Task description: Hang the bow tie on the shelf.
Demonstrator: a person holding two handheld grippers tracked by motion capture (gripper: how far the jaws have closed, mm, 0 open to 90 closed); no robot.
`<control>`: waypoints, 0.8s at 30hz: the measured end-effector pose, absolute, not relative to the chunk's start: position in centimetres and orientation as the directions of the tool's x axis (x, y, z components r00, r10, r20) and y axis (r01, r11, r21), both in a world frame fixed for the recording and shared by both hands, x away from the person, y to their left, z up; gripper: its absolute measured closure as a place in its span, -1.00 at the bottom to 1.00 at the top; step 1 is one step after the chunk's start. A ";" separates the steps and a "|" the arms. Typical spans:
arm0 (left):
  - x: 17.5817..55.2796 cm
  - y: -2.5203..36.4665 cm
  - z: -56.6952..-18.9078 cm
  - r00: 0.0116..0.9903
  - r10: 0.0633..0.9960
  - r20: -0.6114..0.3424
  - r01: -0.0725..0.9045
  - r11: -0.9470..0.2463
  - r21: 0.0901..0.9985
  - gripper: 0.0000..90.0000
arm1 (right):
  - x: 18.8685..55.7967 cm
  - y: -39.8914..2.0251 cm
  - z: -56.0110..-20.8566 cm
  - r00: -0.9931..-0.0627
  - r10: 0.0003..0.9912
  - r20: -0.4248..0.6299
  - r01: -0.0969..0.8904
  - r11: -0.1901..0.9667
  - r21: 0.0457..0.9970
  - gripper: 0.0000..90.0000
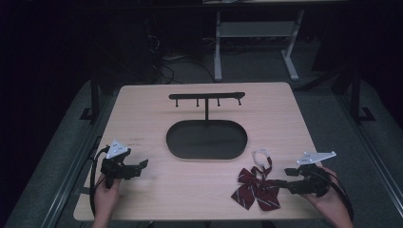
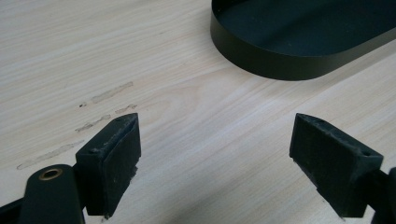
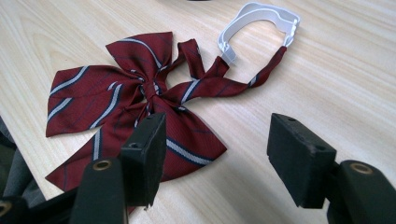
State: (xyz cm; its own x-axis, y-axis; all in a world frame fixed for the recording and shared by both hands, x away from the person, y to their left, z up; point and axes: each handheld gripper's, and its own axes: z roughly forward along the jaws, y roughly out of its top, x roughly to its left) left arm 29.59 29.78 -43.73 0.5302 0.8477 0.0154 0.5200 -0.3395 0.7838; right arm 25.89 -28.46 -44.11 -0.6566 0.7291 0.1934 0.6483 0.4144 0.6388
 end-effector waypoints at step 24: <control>29.6 29.9 -43.7 0.522 0.853 0.009 0.519 -0.326 0.790 -0.64 | 29.8 -25.7 -41.2 -0.683 0.718 0.135 0.652 0.515 0.557 -0.10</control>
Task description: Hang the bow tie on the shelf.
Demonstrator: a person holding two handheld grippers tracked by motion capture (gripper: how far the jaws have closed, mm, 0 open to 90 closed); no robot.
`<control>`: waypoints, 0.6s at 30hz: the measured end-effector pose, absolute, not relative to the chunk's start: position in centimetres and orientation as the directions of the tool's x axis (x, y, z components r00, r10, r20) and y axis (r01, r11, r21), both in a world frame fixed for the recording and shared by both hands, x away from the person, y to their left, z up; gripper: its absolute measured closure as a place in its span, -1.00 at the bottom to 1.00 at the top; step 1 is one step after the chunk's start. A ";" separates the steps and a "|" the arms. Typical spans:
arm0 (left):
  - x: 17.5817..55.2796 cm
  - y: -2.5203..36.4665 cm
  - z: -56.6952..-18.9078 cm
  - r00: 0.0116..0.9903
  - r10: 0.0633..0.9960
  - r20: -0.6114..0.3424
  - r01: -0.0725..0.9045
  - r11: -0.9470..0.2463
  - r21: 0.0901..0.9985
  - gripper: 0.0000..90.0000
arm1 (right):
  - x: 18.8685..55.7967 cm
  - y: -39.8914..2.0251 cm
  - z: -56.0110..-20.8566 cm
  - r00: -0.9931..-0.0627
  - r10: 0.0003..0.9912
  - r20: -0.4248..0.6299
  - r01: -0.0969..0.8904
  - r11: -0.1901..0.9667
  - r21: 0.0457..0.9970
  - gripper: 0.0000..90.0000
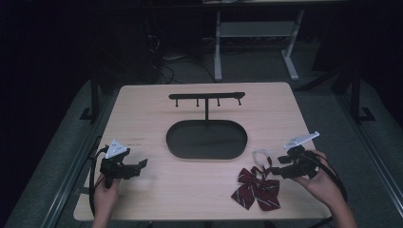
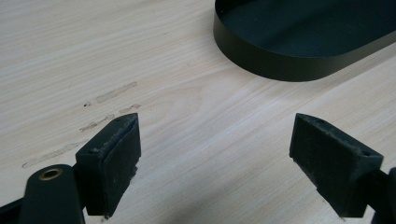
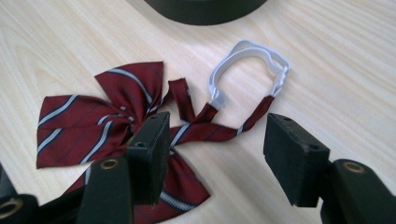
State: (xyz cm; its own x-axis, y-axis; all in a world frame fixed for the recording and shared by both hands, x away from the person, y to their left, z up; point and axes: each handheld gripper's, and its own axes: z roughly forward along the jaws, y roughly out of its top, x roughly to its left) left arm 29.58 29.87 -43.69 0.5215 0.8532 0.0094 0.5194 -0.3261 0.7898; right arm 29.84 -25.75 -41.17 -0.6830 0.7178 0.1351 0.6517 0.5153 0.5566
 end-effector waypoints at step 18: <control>29.6 29.9 -43.7 0.522 0.853 0.006 0.518 -0.323 0.792 -0.64 | 33.4 -24.5 -41.4 -0.680 0.718 0.150 0.683 0.546 0.485 -0.07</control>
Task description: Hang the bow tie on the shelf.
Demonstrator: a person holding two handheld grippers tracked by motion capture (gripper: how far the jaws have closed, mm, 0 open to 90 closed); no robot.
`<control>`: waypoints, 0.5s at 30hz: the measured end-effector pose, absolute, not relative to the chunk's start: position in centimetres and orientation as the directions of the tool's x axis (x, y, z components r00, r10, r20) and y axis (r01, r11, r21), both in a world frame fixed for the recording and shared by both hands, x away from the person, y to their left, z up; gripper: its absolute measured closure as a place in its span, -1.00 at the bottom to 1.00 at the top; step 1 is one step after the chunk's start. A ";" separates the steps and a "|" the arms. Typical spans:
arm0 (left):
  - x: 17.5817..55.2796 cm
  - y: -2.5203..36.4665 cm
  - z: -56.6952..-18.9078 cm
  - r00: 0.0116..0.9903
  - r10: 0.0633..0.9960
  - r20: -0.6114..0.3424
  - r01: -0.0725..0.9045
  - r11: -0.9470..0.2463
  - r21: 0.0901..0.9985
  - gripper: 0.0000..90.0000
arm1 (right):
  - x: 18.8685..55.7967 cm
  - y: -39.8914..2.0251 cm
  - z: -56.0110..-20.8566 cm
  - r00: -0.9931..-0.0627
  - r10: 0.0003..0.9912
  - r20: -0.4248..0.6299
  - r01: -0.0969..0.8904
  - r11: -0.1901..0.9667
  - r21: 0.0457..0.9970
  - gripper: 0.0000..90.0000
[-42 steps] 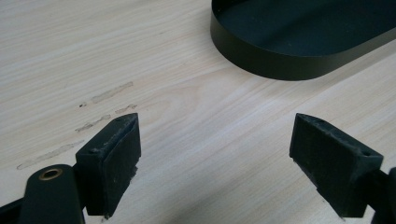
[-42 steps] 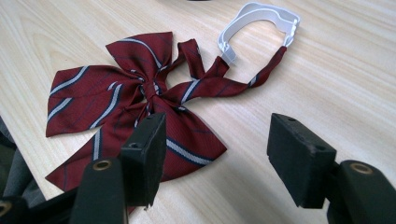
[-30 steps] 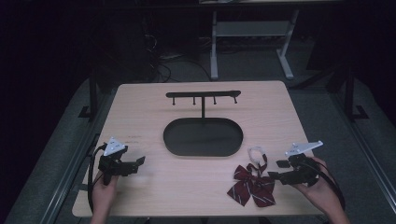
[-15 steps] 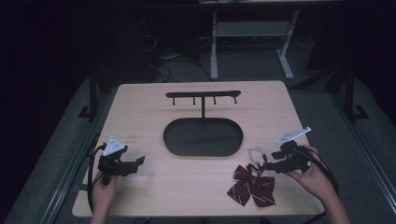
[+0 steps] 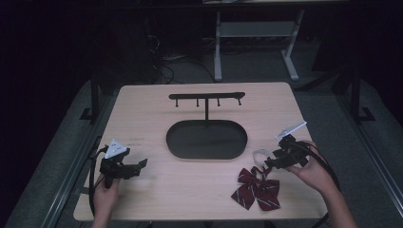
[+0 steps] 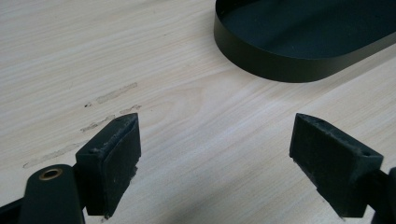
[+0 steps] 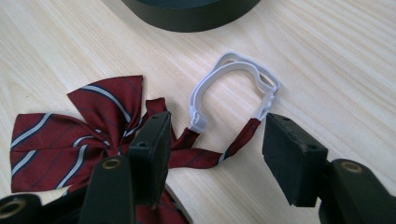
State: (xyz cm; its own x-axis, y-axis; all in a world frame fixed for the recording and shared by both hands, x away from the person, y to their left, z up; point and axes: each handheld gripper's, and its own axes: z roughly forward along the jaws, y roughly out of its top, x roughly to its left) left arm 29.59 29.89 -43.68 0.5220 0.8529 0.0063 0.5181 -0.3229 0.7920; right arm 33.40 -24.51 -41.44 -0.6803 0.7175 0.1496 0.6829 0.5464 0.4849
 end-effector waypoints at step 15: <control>29.6 29.9 -43.6 0.523 0.852 0.008 0.520 -0.327 0.789 -0.64 | 36.0 -24.6 -42.9 -0.648 0.742 0.173 0.731 0.541 0.417 0.10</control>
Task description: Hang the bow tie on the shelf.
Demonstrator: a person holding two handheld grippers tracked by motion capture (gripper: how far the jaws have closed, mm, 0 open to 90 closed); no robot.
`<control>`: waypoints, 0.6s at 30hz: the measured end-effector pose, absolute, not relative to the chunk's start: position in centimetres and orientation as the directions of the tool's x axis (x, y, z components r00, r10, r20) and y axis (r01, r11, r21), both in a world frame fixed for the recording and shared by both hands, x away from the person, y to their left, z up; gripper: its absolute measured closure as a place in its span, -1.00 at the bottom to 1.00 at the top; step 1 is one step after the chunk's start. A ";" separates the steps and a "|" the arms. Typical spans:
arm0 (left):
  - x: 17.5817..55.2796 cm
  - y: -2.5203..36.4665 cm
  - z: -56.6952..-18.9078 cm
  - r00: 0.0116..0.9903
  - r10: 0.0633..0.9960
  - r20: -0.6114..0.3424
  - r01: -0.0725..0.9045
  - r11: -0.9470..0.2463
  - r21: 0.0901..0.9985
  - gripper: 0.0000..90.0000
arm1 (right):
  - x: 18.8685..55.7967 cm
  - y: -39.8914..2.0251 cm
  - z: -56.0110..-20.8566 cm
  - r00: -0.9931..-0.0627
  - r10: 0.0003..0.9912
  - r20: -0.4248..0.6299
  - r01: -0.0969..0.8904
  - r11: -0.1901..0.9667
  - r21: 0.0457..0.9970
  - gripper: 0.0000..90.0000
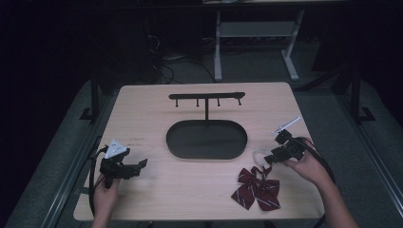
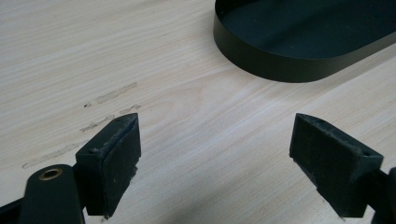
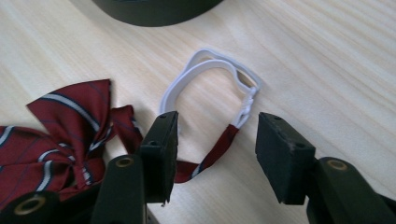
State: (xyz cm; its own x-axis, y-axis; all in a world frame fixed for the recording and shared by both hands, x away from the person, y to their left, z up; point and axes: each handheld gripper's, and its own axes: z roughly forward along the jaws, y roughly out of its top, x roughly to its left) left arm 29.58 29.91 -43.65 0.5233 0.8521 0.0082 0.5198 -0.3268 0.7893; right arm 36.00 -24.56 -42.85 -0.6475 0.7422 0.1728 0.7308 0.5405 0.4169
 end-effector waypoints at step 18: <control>29.6 29.9 -43.7 0.525 0.851 0.008 0.520 -0.328 0.789 -0.64 | 37.1 -24.1 -44.0 -0.632 0.761 0.147 0.751 0.555 0.357 0.36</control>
